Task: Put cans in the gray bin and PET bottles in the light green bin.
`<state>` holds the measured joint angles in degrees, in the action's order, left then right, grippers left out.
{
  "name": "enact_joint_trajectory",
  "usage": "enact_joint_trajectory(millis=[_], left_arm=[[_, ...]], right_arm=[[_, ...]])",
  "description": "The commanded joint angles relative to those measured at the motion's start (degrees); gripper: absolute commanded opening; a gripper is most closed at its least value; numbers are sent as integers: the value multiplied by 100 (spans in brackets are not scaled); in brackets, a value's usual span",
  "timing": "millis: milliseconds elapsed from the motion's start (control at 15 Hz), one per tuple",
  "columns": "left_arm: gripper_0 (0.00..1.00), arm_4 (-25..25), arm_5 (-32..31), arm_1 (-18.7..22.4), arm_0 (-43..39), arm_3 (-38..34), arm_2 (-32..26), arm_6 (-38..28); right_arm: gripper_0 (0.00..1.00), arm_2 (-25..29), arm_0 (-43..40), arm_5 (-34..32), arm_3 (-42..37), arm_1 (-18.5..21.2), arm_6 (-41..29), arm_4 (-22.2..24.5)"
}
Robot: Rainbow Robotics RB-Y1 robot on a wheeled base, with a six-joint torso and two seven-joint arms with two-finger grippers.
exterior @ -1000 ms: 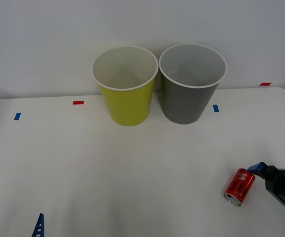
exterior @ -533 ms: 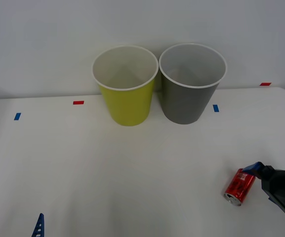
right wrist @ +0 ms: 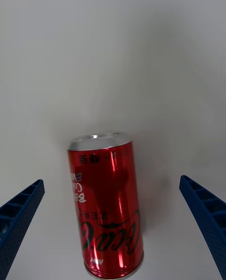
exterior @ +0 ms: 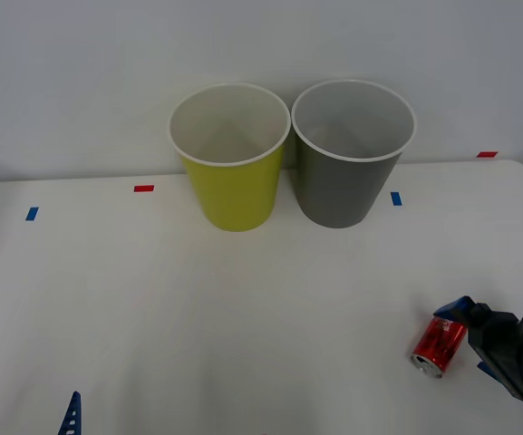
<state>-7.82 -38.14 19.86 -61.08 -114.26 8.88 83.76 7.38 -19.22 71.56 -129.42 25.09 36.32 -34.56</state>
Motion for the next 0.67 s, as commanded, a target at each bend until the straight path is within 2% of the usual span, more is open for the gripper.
enact_joint_trajectory(millis=[67, 667], left_arm=[[100, 0, 0, 0, 0, 0, 0, 0], [100, 0, 0, 0, 0, 0, 0, 0]], right_arm=[[100, -35, 226, 87, 127, -250, 200, -7], [100, -281, 648, 772, 163, -162, 447, 371]])
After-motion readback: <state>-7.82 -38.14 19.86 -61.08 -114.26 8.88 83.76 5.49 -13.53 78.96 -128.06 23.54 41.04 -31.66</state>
